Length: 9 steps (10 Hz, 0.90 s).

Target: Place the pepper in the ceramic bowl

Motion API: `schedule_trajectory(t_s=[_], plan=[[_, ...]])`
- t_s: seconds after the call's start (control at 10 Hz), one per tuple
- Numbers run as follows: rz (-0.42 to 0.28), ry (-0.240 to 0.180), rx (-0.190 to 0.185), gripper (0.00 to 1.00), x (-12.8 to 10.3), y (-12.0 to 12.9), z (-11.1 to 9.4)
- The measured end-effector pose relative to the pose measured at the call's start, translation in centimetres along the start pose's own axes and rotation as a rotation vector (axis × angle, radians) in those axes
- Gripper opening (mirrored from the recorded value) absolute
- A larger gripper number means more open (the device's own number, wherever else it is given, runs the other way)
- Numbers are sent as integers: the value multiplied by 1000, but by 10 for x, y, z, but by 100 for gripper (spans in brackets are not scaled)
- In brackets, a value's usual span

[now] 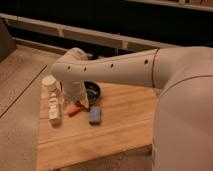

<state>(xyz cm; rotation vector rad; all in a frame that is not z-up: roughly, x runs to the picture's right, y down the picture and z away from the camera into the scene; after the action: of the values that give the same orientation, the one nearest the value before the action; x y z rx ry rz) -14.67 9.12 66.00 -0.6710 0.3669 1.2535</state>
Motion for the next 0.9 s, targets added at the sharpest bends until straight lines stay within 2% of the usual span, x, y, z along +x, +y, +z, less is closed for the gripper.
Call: schedule_trajectory(t_s=[0.2, 0.4, 0.6, 0.7, 0.9], plan=[[-161, 80, -13, 65, 16, 9, -4], [-389, 203, -27, 65, 32, 15, -12], [-498, 267, -32, 65, 32, 15, -17], [-518, 279, -31, 65, 29, 14, -18], [-525, 279, -26, 65, 17, 13, -18]])
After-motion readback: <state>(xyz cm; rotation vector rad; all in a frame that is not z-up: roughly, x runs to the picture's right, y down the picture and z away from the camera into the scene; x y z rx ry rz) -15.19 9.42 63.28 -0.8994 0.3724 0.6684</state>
